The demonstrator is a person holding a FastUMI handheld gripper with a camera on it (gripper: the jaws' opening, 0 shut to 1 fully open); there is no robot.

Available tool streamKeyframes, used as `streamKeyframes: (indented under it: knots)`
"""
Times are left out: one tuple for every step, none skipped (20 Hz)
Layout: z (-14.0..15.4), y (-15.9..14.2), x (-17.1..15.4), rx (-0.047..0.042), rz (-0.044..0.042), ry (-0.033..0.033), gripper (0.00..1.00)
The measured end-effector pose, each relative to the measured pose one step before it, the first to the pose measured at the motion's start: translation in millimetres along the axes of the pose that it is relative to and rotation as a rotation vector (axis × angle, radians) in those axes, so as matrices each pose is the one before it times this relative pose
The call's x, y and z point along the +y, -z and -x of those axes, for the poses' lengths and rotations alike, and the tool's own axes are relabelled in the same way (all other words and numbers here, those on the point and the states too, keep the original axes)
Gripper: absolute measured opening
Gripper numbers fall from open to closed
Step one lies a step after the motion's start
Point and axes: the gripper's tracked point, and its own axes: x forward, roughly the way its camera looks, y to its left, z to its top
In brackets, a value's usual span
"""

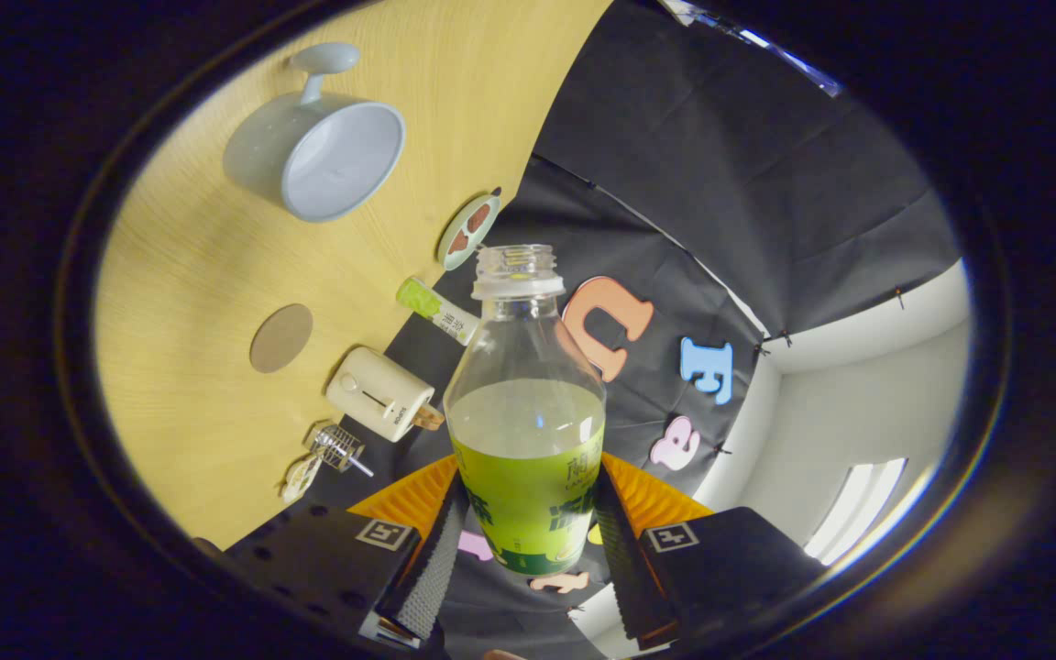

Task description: Take the bottle from table, then pour the juice into the cup, finally place the bottle on the coaster

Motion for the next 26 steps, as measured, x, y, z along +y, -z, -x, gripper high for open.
streamKeyframes:
  knots:
    - [0.29, 0.58, 2.07, 0.00315, -0.02023, -0.00298, 0.78]
    - [-0.33, 1.33, 3.82, 0.00644, -0.03340, -0.01598, 0.78]
    - [-0.05, 1.15, 6.90, 0.00872, -0.04271, -0.02698, 0.78]
    - [-1.93, 1.29, 9.18, 0.01003, -0.05625, -0.04074, 0.78]
    - [-0.06, 1.86, 9.39, 0.01479, -0.06201, -0.03254, 0.78]
    - [0.73, 0.67, 6.83, 0.00739, -0.04886, -0.01875, 0.78]
    - [1.24, -0.16, 5.03, 0.00546, -0.04458, -0.01367, 0.78]
    - [-0.41, -0.04, 7.16, -0.00092, -0.05429, -0.01980, 0.78]
    - [2.26, 1.15, 7.92, 0.00413, -0.06120, -0.02781, 0.78]
    - [0.59, 0.79, 7.91, 0.00286, -0.06332, -0.02963, 0.78]
    - [0.90, 0.69, 4.49, 0.00824, -0.06752, -0.02008, 0.78]
    - [2.61, -0.53, 1.28, 0.00221, -0.08715, -0.01720, 0.78]
    - [1.17, -1.36, 3.03, -0.00516, -0.08250, -0.02022, 0.78]
    - [-1.88, -1.65, 5.29, -0.00304, -0.09263, -0.02856, 0.78]
    - [-2.76, 0.68, 4.25, -0.00126, -0.08445, -0.02820, 0.78]
    - [-1.43, -2.14, 0.34, -0.00527, -0.07426, -0.02079, 0.78]
    - [0.41, -2.97, -1.61, -0.00918, -0.07096, -0.01588, 0.78]
    - [2.05, -3.31, -1.92, -0.00770, -0.05631, -0.00579, 0.78]
    - [1.82, -3.52, -5.11, -0.01376, -0.07202, -0.00420, 0.78]
    - [3.44, -4.42, -4.80, -0.01241, -0.07002, -0.00576, 0.78]
    - [-0.18, -1.79, -3.89, -0.00991, -0.07263, -0.01223, 0.78]
    - [-1.32, -4.04, -3.54, -0.00876, -0.07865, -0.01600, 0.78]
    - [-1.26, -4.59, -5.26, -0.00558, -0.08427, -0.01772, 0.78]
    - [-2.65, -5.77, -4.31, -0.00260, -0.08669, -0.02655, 0.78]
    - [-6.19, -3.60, -3.84, -0.00121, -0.08928, -0.02656, 0.78]
    - [-5.25, -3.86, -7.47, -0.00088, -0.08382, -0.01984, 0.78]
